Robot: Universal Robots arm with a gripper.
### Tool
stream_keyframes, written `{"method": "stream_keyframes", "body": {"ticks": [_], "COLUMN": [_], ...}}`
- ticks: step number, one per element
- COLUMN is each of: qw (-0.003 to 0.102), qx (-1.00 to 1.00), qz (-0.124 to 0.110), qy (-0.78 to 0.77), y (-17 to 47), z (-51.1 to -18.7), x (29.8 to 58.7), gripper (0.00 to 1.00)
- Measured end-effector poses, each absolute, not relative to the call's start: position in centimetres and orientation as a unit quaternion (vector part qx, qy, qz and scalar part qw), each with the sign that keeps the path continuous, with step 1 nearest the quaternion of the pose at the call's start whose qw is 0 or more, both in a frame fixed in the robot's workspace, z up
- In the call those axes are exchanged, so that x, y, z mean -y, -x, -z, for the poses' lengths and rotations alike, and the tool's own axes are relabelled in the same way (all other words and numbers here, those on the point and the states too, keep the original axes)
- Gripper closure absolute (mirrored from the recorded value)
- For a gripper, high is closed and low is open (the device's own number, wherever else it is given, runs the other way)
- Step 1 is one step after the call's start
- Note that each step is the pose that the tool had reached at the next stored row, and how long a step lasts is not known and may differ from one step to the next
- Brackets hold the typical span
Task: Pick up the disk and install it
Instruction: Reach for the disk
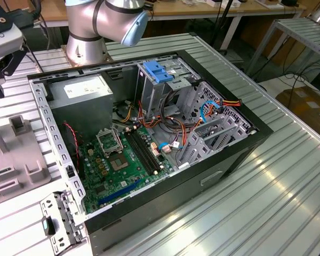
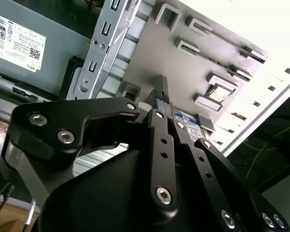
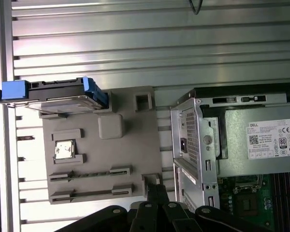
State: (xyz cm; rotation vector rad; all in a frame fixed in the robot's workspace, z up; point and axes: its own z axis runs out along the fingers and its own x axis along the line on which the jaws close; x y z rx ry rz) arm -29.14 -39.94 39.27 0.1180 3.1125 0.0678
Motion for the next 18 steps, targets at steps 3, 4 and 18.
{"method": "stream_keyframes", "body": {"ticks": [3,4,18], "qw": [0.013,0.013,0.013], "qx": [-0.999,-0.999,-0.999], "qz": [-0.022,-0.022,-0.022], "qy": [-0.038,-0.038,-0.038], "y": [29.6,29.7,30.9], "z": [-39.2,-39.2,-39.1], "x": [39.9,39.9,39.9], "gripper": [0.89,0.89,0.89]}}
